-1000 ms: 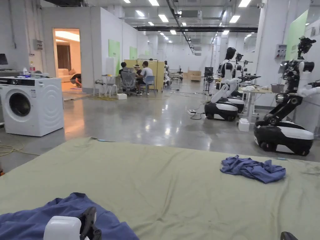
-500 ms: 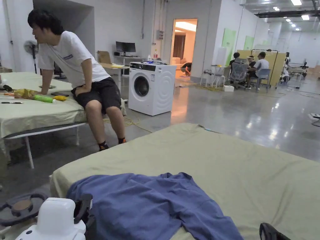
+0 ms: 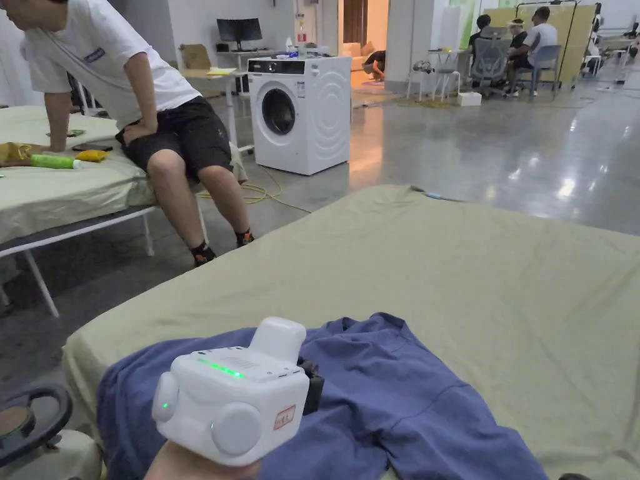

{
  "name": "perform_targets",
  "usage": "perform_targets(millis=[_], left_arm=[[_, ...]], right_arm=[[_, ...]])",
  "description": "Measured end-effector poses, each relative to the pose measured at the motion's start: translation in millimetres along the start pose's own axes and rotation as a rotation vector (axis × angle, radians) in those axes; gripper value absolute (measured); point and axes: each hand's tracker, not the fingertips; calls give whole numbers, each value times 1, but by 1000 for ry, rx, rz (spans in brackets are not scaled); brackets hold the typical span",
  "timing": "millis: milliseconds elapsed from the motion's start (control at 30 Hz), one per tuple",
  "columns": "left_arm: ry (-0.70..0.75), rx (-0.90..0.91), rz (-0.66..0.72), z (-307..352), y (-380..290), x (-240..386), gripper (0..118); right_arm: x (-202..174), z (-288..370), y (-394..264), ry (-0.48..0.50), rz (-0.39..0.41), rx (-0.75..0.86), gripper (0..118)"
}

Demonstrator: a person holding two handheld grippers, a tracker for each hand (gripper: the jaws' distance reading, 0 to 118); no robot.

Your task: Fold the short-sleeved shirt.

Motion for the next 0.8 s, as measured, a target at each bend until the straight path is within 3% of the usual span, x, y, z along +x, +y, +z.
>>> perform_targets(millis=[100,200,233,267,433,567,600,633,667,700,733,800], left_arm=[[27,-215,10,-83,21,-23,3],[61,-209,-7,-129,38,-37,37],[72,-211,0,-138,43,-38,100],[76,-223,17,-145,46,-40,118],[43,-273,80,-179,66,-53,118],[167,-403,-58,-203,62,-44,118],[154,-401,-65,-206,61,-39,109],[137,-386,-42,-205,61,-35,61],[46,-339,15,-203,62,-29,28],[91,-288,9,-201,61,-30,12],[152,-272,-73,-200,55,-25,11],[137,-307,-163,-200,44,-14,8]], right_arm=[[15,-14,-9,1,-40,-22,2],[28,-23,-17,-9,-49,-40,2],[32,-25,-19,-9,-62,-43,2],[35,-27,-20,-4,-80,-46,2],[43,-29,-23,7,-127,-58,2],[43,-29,-26,1,-103,-64,2],[43,-29,-27,3,-106,-68,2],[43,-29,-28,3,-111,-74,2],[44,-28,-28,0,-115,-80,2],[44,-28,-29,-2,-118,-83,2],[44,-29,-29,-4,-122,-85,2],[45,-29,-28,-4,-142,-89,2]])
